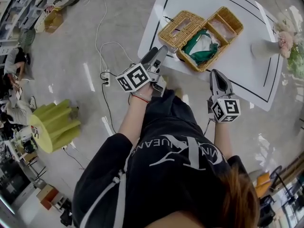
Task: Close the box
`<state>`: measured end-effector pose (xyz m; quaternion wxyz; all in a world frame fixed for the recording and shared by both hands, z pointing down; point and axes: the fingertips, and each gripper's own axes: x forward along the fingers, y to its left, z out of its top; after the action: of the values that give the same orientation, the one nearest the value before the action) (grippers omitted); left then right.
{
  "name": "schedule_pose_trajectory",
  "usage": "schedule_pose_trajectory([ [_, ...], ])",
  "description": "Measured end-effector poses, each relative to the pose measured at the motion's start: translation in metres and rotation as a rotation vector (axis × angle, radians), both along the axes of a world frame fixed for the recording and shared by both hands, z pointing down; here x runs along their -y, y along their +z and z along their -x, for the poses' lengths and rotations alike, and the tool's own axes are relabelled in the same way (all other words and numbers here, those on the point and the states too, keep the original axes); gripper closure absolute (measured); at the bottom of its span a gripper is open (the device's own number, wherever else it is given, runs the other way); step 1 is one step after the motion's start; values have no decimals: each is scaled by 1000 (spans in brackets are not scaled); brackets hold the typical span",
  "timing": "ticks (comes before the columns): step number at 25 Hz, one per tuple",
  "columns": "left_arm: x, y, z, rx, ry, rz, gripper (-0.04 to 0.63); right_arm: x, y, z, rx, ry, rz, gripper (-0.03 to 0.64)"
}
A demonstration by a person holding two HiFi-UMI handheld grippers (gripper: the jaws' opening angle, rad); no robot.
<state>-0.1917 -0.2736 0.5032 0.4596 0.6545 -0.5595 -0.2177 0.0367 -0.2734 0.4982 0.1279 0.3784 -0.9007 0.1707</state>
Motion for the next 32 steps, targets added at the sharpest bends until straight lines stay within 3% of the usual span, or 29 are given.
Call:
schedule_pose_trajectory([
  [4, 11, 5, -2, -129, 1, -5, 331, 2, 2, 5, -8, 13, 14, 618],
  [9, 29, 9, -1, -390, -40, -36, 362, 8, 3, 3, -18, 47, 17, 618],
  [19, 42, 24, -1, -387, -29, 19, 468, 5, 0, -1, -16, 112, 14, 618],
  [21, 43, 18, 1, -328, -26, 0, 472, 3, 0, -3, -15, 121, 14, 618],
  [26, 48, -9, 8, -15, 30, -78, 481, -1, 1, -11, -8, 147, 13, 618],
  [32, 50, -35, 6, 208, 78, -153, 497, -4, 0, -15, 9, 162, 6, 618],
])
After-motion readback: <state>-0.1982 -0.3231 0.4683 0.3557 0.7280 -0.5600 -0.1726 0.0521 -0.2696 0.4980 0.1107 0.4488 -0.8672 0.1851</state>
